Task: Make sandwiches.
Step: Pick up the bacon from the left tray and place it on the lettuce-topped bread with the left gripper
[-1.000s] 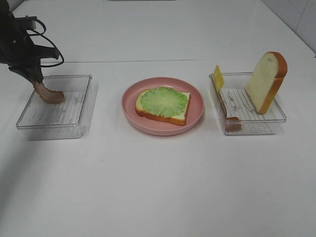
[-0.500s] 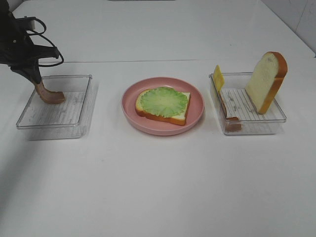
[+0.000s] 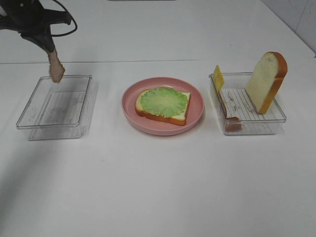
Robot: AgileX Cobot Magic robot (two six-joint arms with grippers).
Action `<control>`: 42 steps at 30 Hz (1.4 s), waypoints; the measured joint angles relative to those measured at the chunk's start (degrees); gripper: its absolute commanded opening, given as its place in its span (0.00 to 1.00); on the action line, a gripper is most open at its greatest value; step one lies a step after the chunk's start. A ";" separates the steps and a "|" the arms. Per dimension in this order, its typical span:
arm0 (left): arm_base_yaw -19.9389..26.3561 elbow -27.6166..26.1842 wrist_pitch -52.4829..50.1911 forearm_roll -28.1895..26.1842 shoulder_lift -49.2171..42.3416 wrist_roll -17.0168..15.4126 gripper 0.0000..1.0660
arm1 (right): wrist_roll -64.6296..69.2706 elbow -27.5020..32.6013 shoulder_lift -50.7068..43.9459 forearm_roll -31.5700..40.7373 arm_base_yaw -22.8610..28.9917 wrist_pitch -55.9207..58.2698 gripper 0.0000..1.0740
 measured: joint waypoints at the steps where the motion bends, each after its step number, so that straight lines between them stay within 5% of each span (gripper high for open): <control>1: -0.63 0.00 -0.17 0.00 -0.63 0.00 0.00 | 0.00 0.00 0.00 0.00 0.00 0.00 0.90; 30: -19.42 -0.57 -5.84 -4.64 -5.33 -0.29 0.00 | 0.00 0.00 0.00 0.00 0.00 0.00 0.90; 42: -22.98 -0.57 -15.13 -17.59 -5.33 1.15 0.00 | 0.00 0.00 0.00 0.00 0.00 0.00 0.90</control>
